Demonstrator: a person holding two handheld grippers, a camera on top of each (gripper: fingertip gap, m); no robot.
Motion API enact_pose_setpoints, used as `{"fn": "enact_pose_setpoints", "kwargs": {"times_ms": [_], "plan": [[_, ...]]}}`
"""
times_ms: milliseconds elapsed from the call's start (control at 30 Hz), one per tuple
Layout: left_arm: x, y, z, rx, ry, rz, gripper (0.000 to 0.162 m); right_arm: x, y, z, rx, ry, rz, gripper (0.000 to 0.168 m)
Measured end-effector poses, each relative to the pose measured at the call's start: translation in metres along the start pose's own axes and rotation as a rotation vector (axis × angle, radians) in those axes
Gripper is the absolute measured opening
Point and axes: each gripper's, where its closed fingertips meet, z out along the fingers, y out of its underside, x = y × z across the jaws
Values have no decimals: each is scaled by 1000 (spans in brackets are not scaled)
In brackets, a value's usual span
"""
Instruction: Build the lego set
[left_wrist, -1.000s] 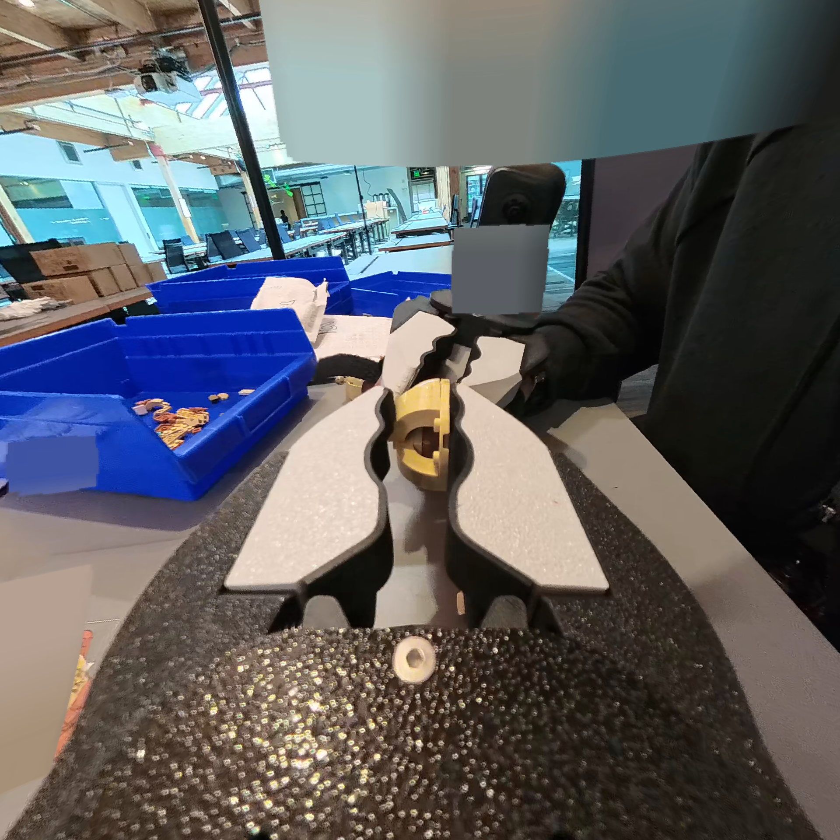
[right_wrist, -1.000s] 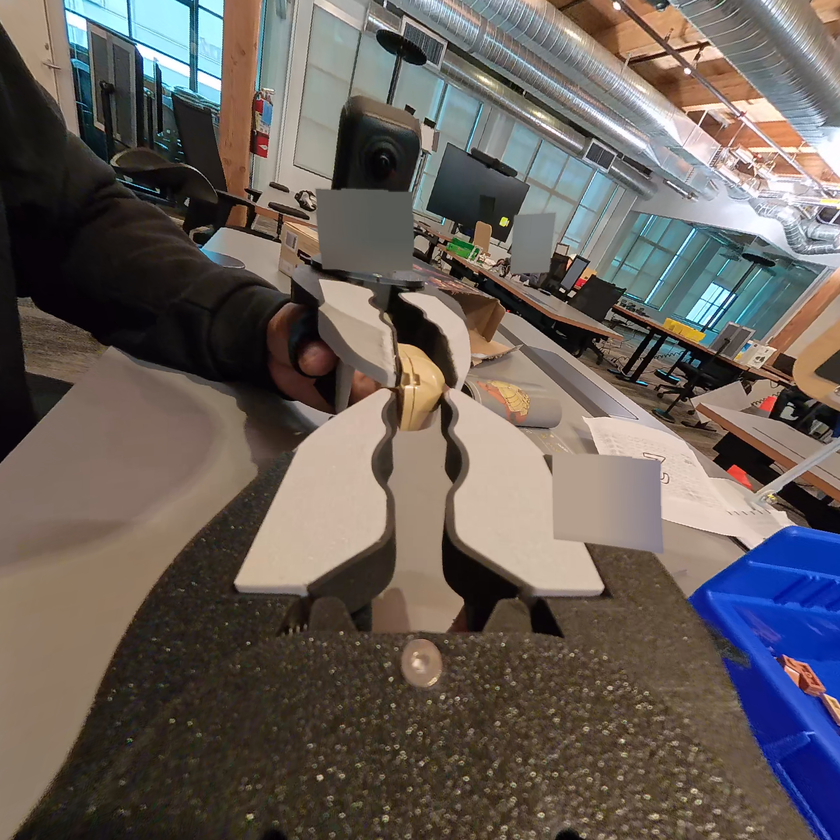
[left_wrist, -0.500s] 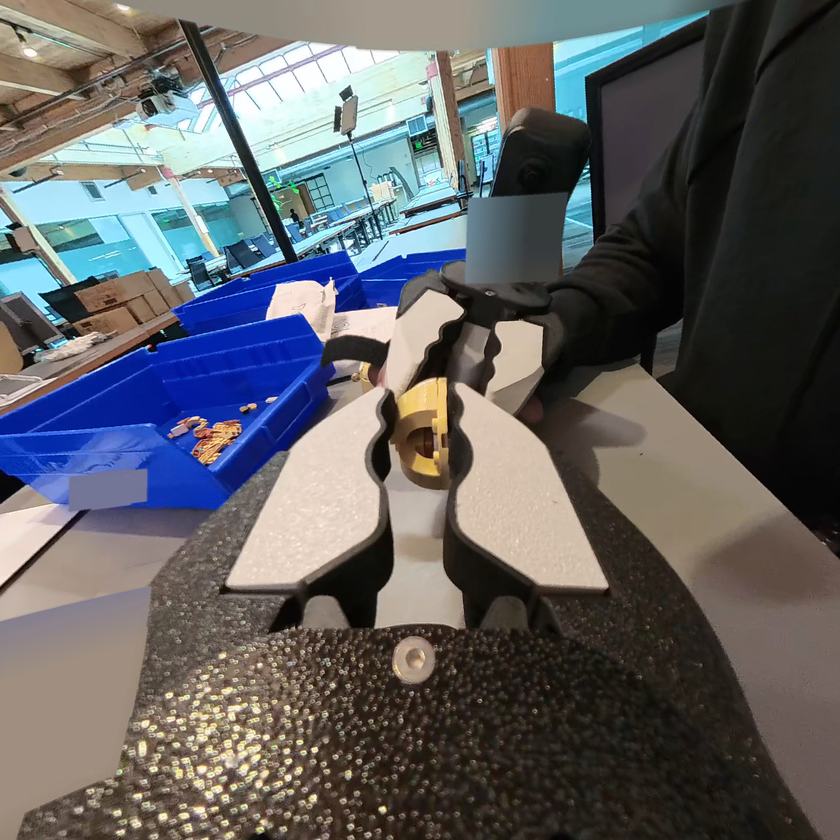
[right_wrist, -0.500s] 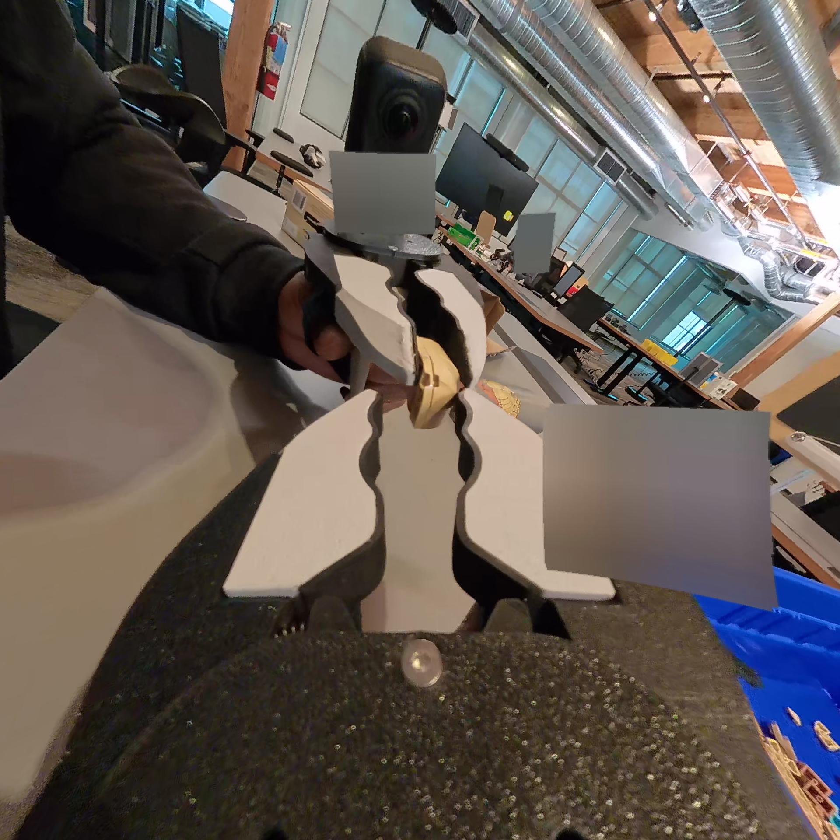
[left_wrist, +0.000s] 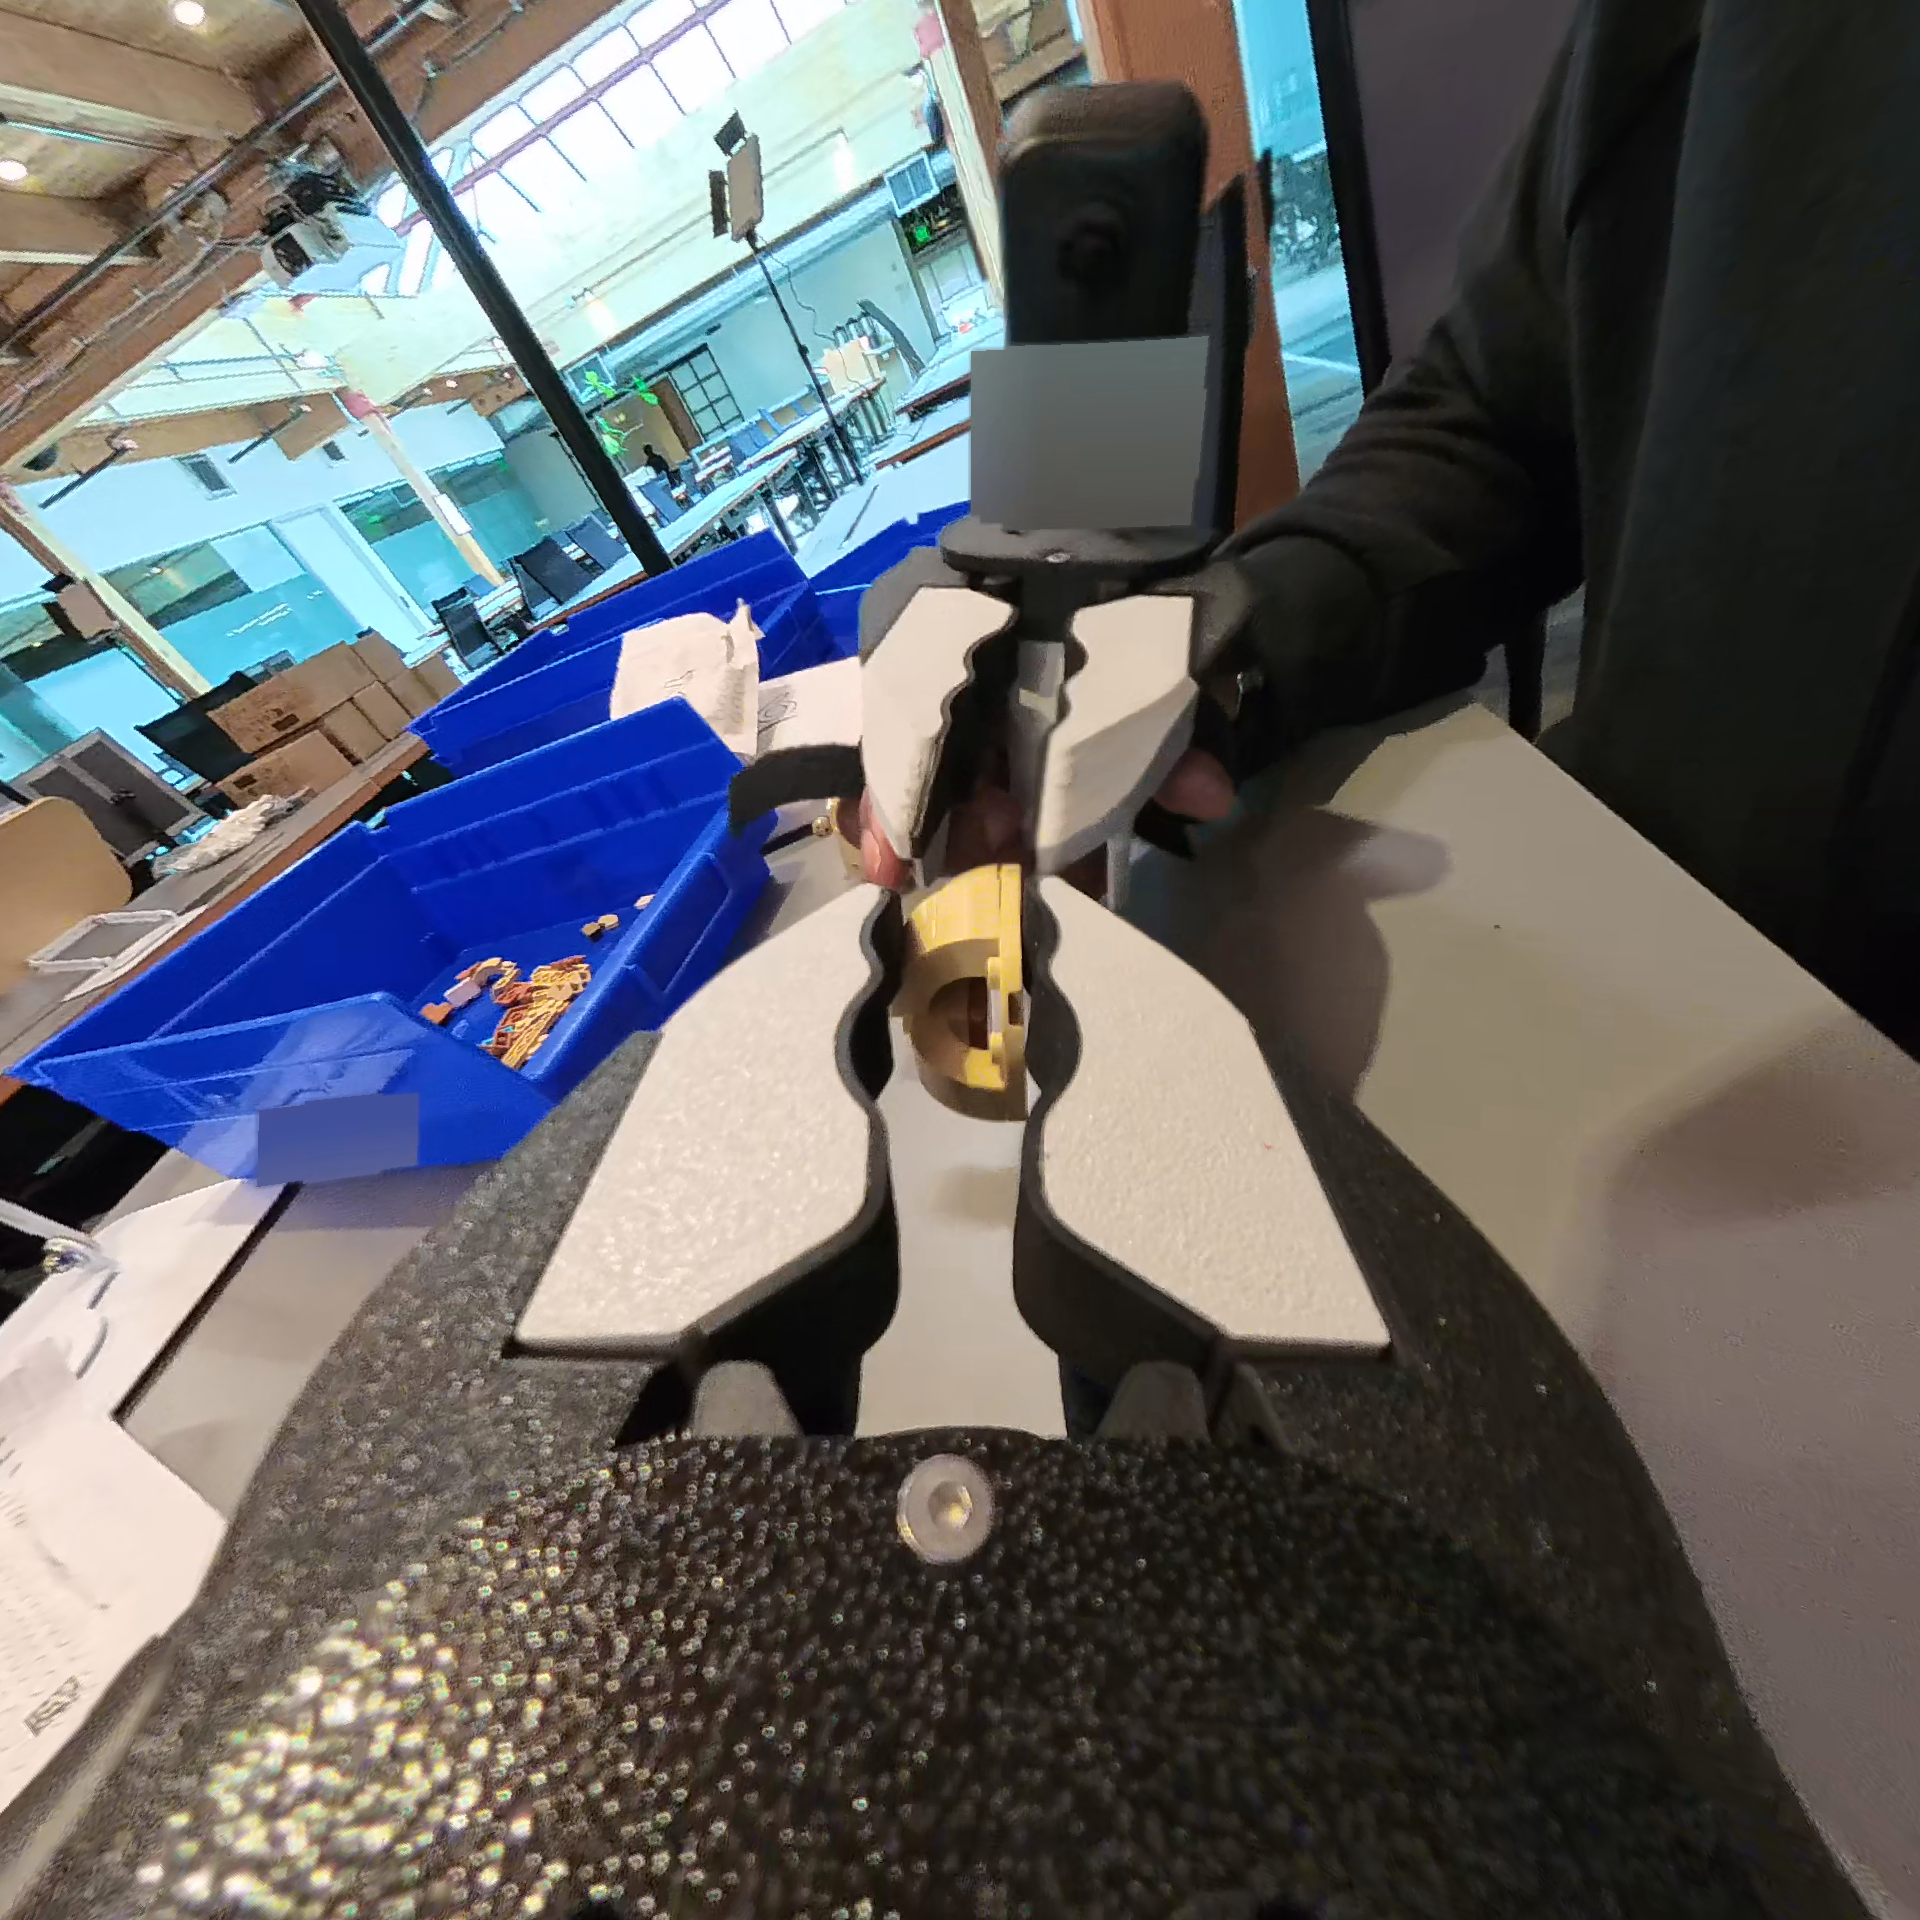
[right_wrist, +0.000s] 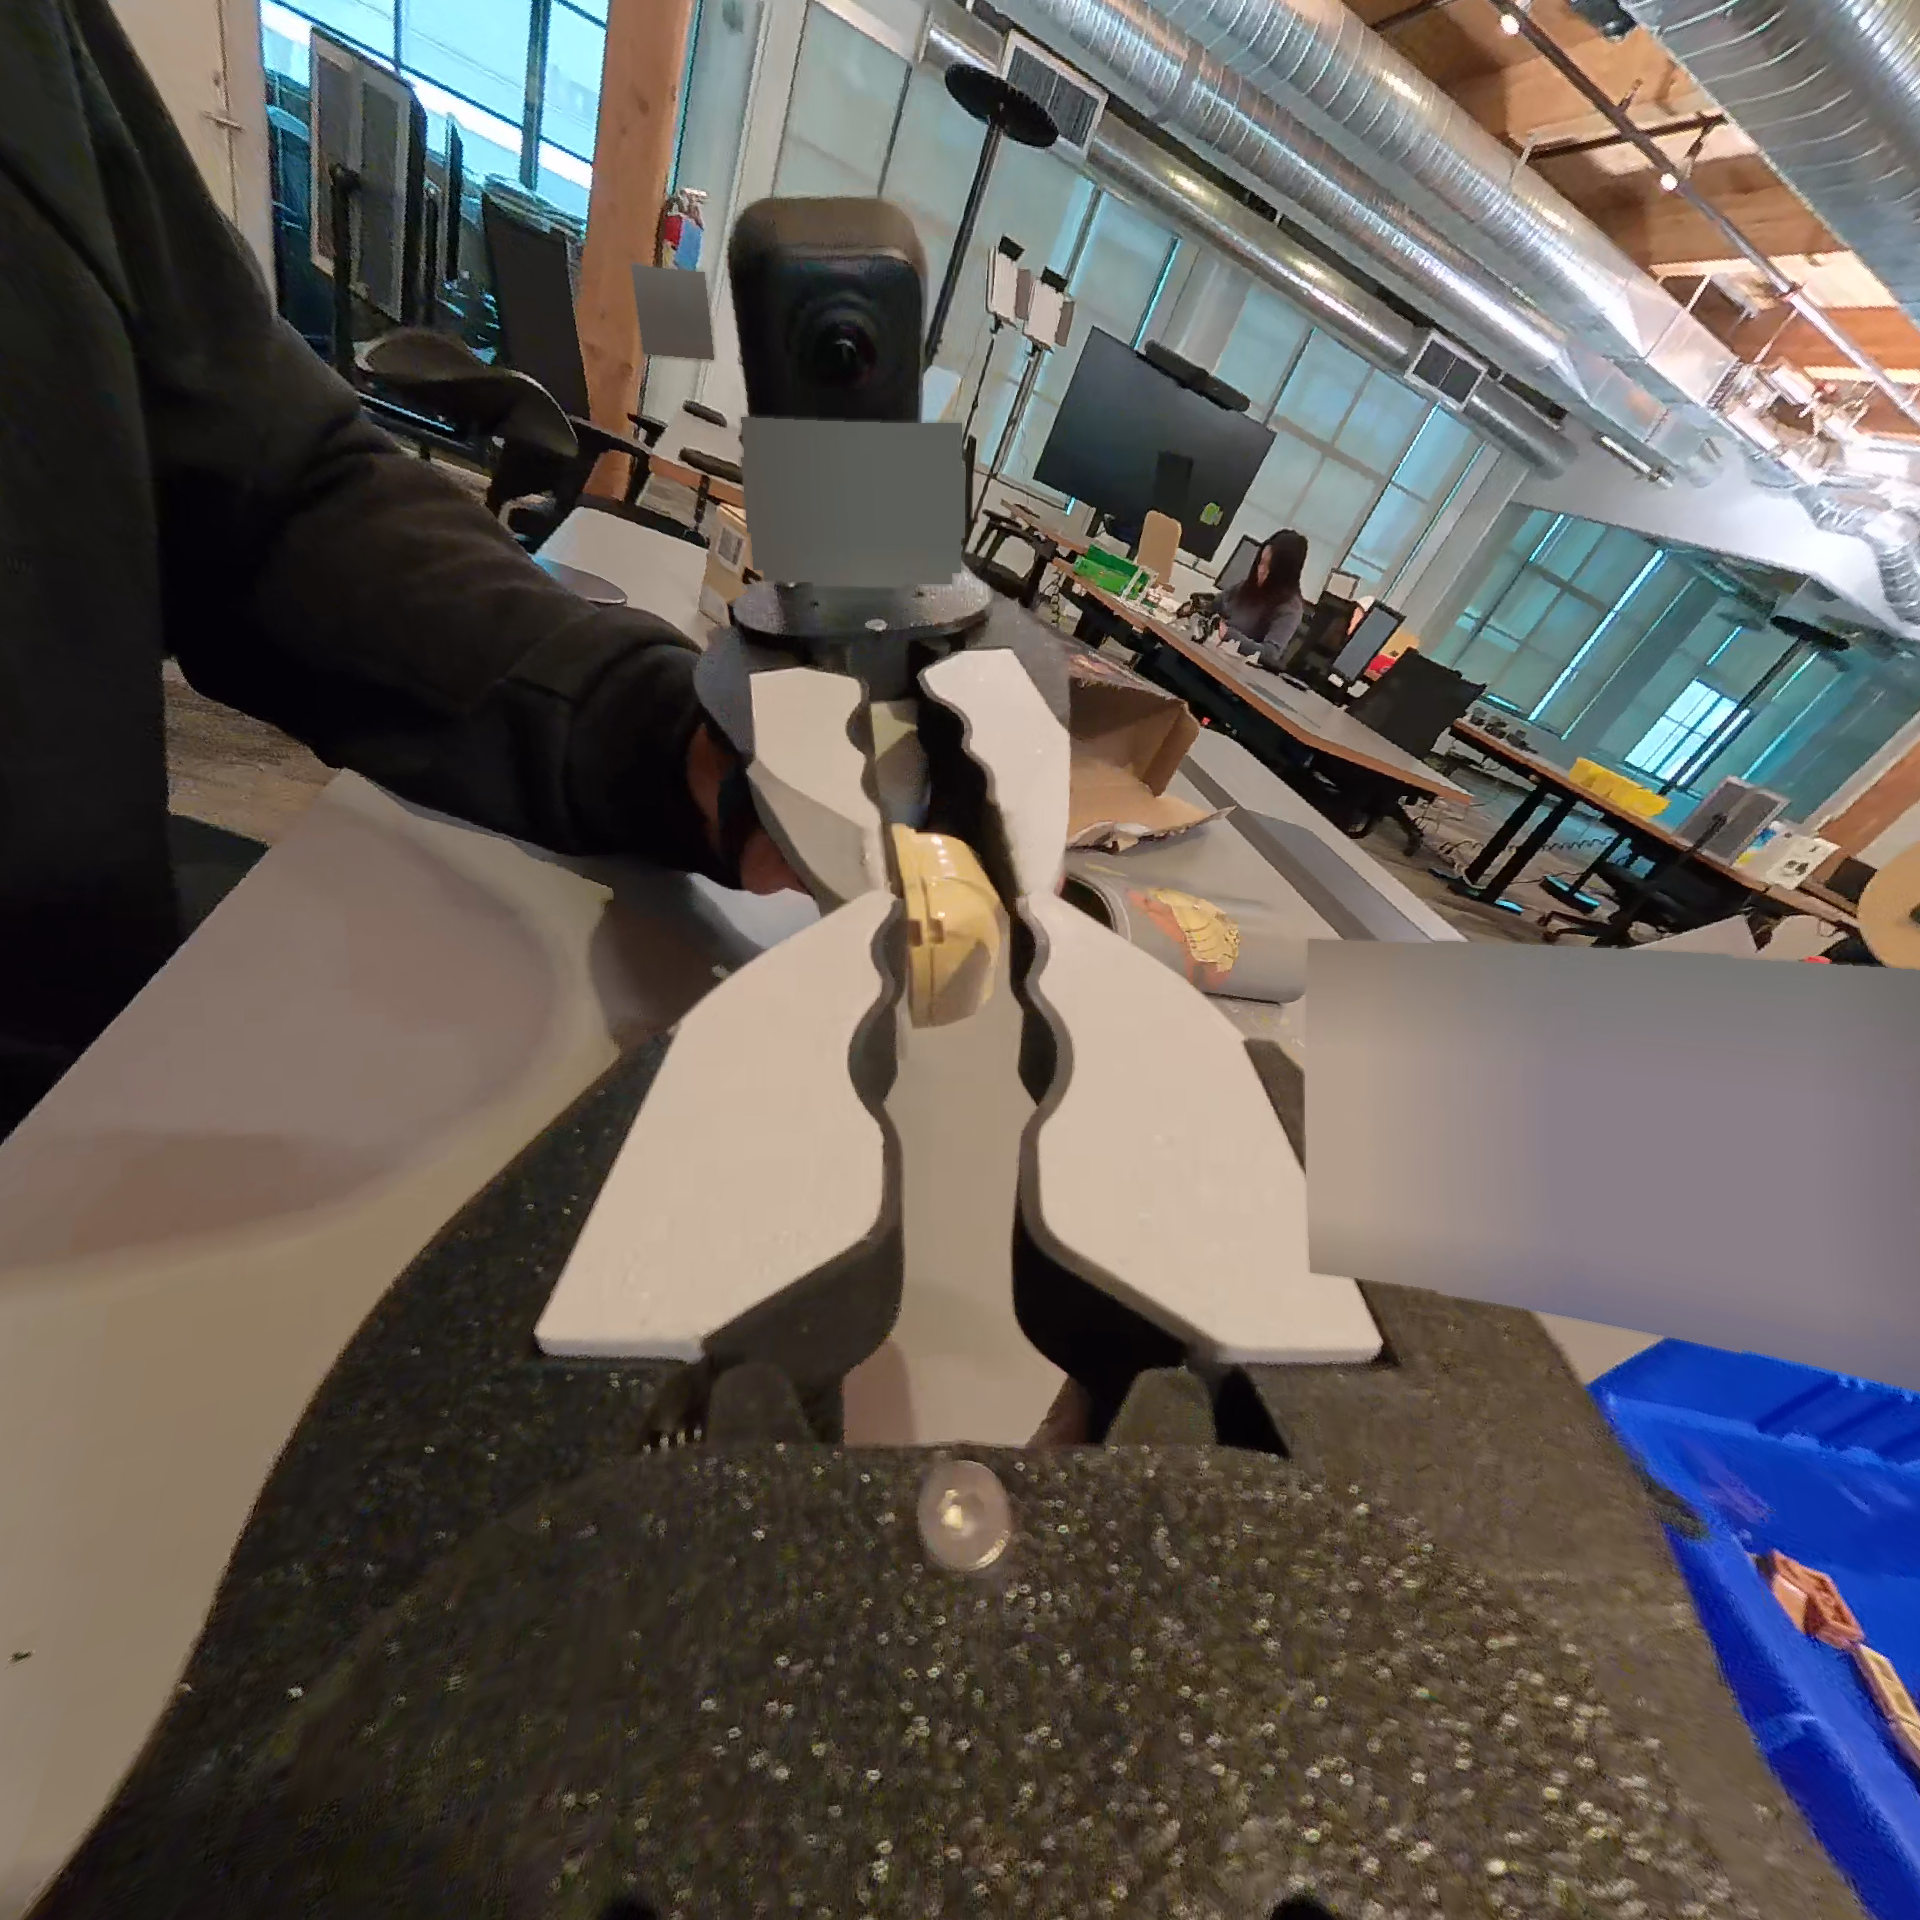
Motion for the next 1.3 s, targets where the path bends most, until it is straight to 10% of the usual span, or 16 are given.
{"fn": "enact_pose_setpoints", "kwargs": {"times_ms": [1300], "plan": [[20, 4, 5, -9, 119, -12, 20, -20, 15, -4, -125, -164, -51, 15]]}}
